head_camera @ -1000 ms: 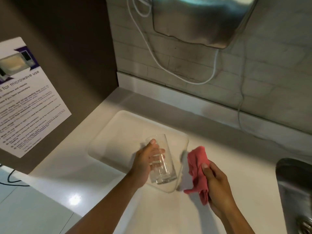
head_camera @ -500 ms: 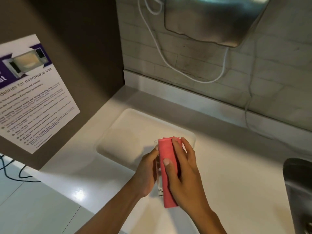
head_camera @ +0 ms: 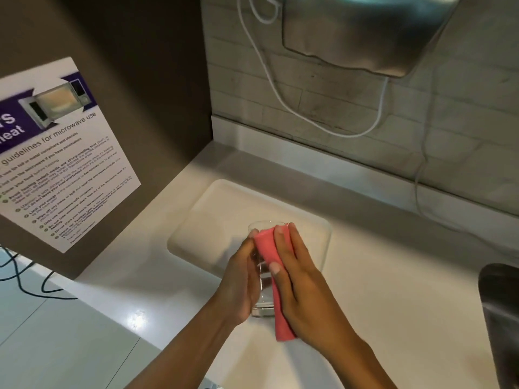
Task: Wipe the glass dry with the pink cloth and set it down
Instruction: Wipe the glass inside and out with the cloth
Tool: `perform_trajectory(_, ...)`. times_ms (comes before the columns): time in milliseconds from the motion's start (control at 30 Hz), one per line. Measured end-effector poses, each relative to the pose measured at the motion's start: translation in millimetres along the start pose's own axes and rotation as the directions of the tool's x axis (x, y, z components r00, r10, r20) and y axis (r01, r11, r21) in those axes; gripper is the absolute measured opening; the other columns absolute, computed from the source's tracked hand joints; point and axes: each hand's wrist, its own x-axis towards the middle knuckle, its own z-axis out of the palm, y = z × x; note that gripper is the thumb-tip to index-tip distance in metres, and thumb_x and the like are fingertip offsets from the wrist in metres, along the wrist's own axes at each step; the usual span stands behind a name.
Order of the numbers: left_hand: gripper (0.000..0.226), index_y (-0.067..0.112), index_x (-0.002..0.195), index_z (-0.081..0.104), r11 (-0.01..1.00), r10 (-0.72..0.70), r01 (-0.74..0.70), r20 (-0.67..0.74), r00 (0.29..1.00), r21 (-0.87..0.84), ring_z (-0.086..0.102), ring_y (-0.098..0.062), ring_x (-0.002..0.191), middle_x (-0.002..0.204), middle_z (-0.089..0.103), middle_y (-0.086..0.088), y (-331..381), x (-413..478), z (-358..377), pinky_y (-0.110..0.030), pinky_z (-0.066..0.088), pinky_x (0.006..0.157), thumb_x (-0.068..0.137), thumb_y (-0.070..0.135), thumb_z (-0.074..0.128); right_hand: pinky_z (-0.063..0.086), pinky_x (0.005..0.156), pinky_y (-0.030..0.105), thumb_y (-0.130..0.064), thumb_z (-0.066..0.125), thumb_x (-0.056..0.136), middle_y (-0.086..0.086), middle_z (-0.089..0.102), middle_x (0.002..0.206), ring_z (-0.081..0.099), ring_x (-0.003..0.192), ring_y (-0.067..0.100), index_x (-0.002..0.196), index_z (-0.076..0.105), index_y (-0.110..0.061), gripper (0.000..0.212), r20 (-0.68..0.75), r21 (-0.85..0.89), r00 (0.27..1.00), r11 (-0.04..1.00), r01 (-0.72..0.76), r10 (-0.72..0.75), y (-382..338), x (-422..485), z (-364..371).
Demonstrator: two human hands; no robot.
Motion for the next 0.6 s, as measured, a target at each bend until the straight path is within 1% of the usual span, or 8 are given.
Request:
perform_trajectory(67,0.064,0.026,0.124,0.079,0.999,-0.015,0.015,-0.014,1.0,-0.035,0.072,-0.032,0.122,0.124,0.081,-0.011,3,-1,-1,-0.046,0.058,0.101,0.089,0.072,0.052,0.021,0.083,-0.012,-0.067,0.022,0.094,-0.039,-0.013,0.154,0.013,0.131,-0.02,0.149,-0.01,-0.055,0.065,0.017,0.028,0.999,0.999,-0.033,0.032,4,-7,2)
perform_trajectory(167,0.064,0.028,0.113,0.084,0.998,-0.053,0.053,0.023,0.998,-0.018,0.074,-0.031,0.118,0.125,0.08,-0.01,0,-6,5,-0.041,0.063,0.091,0.081,0.074,0.053,0.018,0.093,-0.004,-0.061,0.026,0.096,-0.027,0.007,0.161,0.026,0.139,-0.005,0.154,0.001,-0.047,0.065,-0.021,0.111,0.989,0.984,-0.142,0.145,5,6,-5)
perform_trajectory(267,0.058,0.035,0.103,0.087,0.997,-0.061,0.063,0.045,0.997,-0.041,0.075,-0.029,0.116,0.121,0.082,-0.005,4,-7,10,-0.041,0.062,0.092,0.079,0.075,0.053,0.021,0.09,-0.006,-0.056,0.029,0.098,-0.034,0.016,0.154,0.028,0.124,-0.027,0.155,0.007,-0.043,0.063,-0.053,0.166,0.99,0.978,-0.124,0.134,-2,8,-6)
perform_trajectory(333,0.055,0.038,0.101,0.087,0.998,-0.035,0.036,0.037,0.999,-0.053,0.078,-0.025,0.11,0.114,0.084,-0.004,6,-6,7,-0.041,0.062,0.091,0.08,0.074,0.051,0.018,0.096,-0.007,-0.055,0.029,0.1,-0.035,0.01,0.156,0.017,0.132,-0.024,0.153,0.006,-0.05,0.058,-0.047,0.113,0.993,0.989,-0.099,0.105,-1,-4,2)
perform_trajectory(400,0.057,0.033,0.106,0.086,0.999,-0.031,0.032,0.019,0.999,-0.03,0.079,-0.025,0.108,0.116,0.083,-0.006,6,-6,5,-0.042,0.063,0.09,0.086,0.074,0.052,0.027,0.11,0.011,-0.056,0.03,0.101,-0.03,0.019,0.157,0.027,0.14,-0.007,0.151,0.012,-0.054,0.053,-0.041,0.155,0.991,0.981,-0.116,0.124,3,-9,2)
perform_trajectory(467,0.064,0.022,0.12,0.081,0.998,-0.065,0.064,-0.001,0.998,-0.024,0.074,-0.036,0.117,0.123,0.079,-0.016,1,-9,5,-0.052,0.062,0.098,0.089,0.072,0.055,0.04,0.111,0.03,-0.056,0.03,0.1,-0.021,0.036,0.154,0.046,0.134,0.006,0.15,0.019,-0.053,0.051,-0.043,0.218,0.983,0.962,-0.165,0.178,5,1,-6)
perform_trajectory(500,0.069,0.018,0.126,0.077,0.996,-0.082,0.081,-0.021,0.996,-0.029,0.071,-0.042,0.121,0.125,0.077,-0.022,-1,-10,6,-0.056,0.059,0.101,0.087,0.071,0.055,0.042,0.109,0.032,-0.056,0.029,0.099,-0.017,0.04,0.152,0.05,0.131,0.009,0.15,0.019,-0.052,0.052,-0.047,0.221,0.979,0.958,-0.186,0.201,4,8,-9)
perform_trajectory(600,0.066,0.021,0.123,0.08,0.996,-0.091,0.089,-0.063,0.994,-0.033,0.07,-0.042,0.123,0.126,0.077,-0.021,2,-8,7,-0.053,0.058,0.102,0.091,0.07,0.049,0.025,0.108,0.01,-0.058,0.025,0.098,-0.022,0.024,0.159,0.034,0.14,-0.001,0.153,0.012,-0.048,0.058,-0.067,0.155,0.988,0.98,-0.125,0.137,-4,12,-5)
